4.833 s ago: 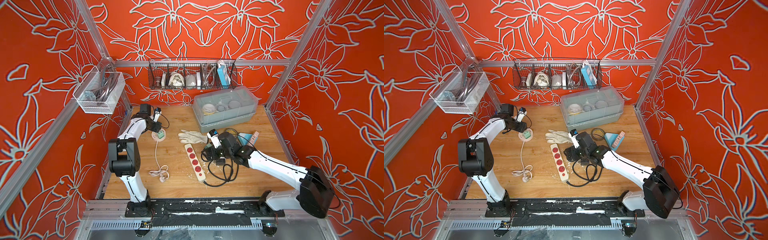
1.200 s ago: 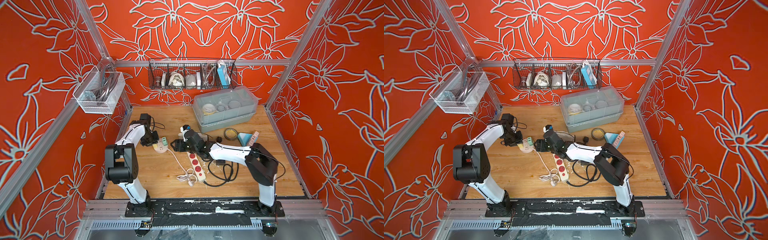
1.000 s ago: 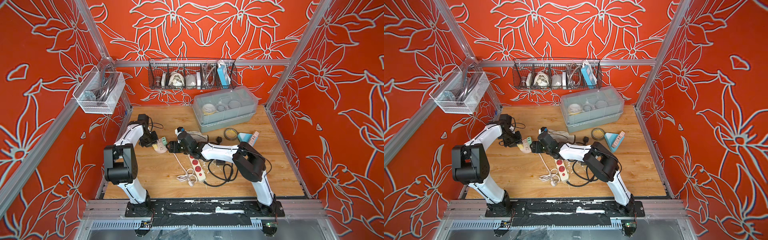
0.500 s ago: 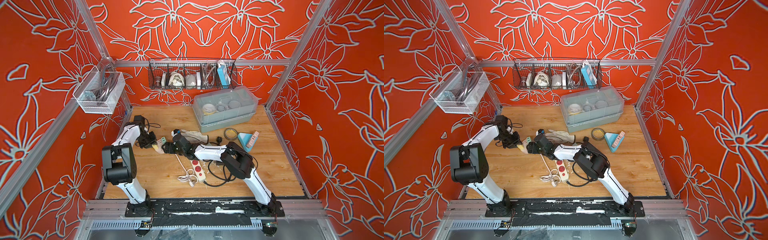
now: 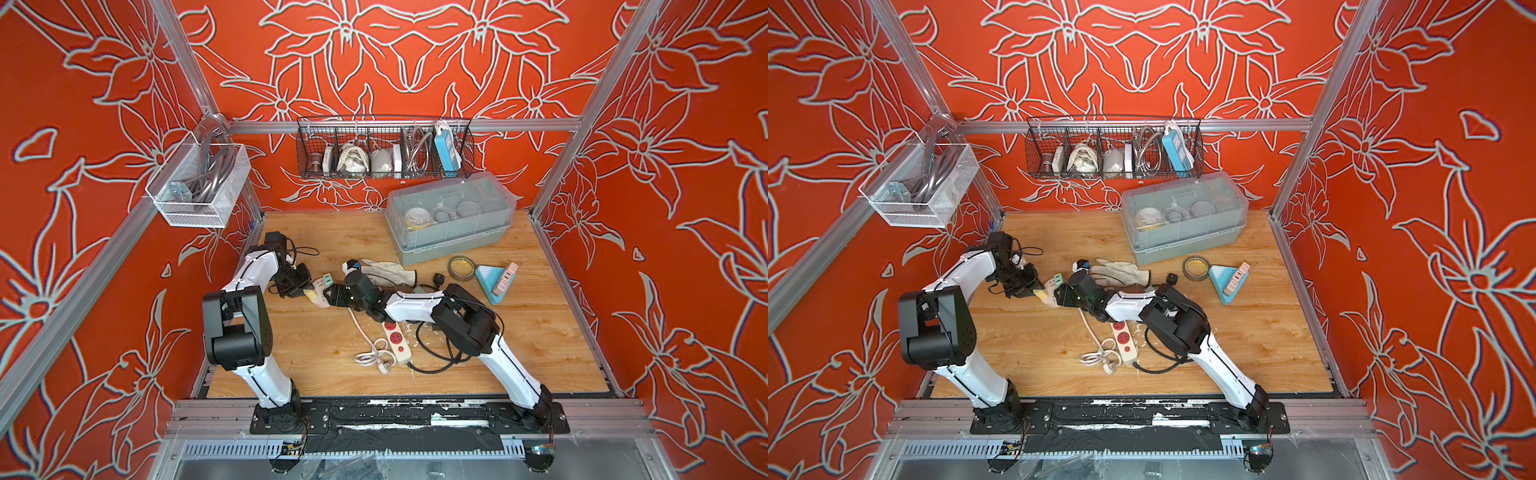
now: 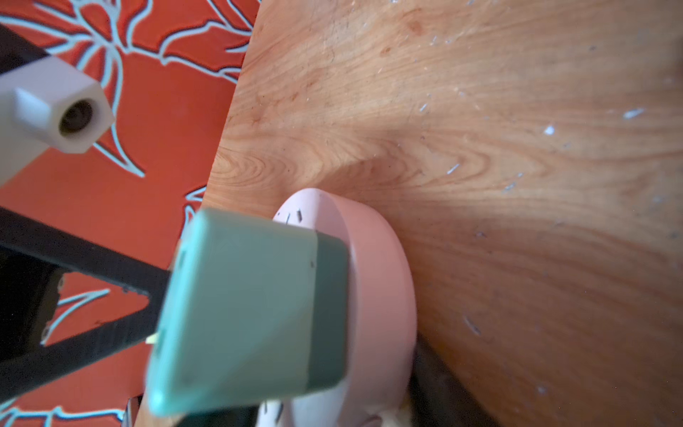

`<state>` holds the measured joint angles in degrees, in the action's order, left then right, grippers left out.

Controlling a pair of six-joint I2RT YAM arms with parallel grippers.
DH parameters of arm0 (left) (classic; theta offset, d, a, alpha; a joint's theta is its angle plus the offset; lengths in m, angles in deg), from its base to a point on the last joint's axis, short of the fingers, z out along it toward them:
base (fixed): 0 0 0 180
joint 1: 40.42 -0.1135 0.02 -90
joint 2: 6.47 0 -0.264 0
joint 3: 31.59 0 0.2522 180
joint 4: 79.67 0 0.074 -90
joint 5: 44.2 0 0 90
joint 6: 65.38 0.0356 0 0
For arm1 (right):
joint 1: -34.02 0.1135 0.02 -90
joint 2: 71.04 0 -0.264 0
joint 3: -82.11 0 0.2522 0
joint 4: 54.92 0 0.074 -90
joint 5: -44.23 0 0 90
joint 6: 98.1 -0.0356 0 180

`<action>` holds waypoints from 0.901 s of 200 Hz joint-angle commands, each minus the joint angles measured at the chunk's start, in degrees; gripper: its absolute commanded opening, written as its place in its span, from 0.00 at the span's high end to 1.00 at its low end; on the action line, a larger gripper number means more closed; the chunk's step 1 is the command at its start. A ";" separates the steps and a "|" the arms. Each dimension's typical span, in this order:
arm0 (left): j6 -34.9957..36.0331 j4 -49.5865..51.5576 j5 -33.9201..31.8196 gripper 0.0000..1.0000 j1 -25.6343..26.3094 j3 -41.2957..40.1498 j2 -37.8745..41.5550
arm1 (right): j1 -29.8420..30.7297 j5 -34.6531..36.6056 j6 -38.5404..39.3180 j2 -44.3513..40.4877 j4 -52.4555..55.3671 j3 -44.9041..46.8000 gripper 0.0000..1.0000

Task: Pull the plug off the socket
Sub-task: Remove the plug from the socket.

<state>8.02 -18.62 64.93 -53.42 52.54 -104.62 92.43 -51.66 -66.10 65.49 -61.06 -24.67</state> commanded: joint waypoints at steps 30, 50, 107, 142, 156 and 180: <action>-1.05 0.75 3.18 0.98 0.03 -1.91 -0.30 | 0.85 1.08 -3.78 1.09 -7.88 0.94 0.64; -1.11 0.31 3.22 1.00 0.07 -2.09 0.19 | 0.83 1.57 -4.94 1.15 -8.75 1.75 0.75; -1.67 2.19 0.26 1.00 -0.01 0.73 1.36 | 0.83 5.04 -4.03 -0.39 -2.23 3.04 1.00; -2.17 1.78 5.18 1.00 -0.51 3.35 1.82 | 0.84 8.55 -0.50 -1.58 4.80 4.23 1.00; -3.57 1.28 10.03 1.00 -1.45 3.38 1.73 | 0.83 9.72 1.10 -1.59 7.18 4.48 1.00; -5.47 -1.34 13.78 1.00 -3.30 1.02 2.63 | 0.73 10.46 2.01 -1.61 8.26 5.45 1.00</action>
<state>6.47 -18.86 68.34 -55.04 53.46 -104.20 93.15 -46.04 -68.15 62.96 -62.81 -22.09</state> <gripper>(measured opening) 0.282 0.412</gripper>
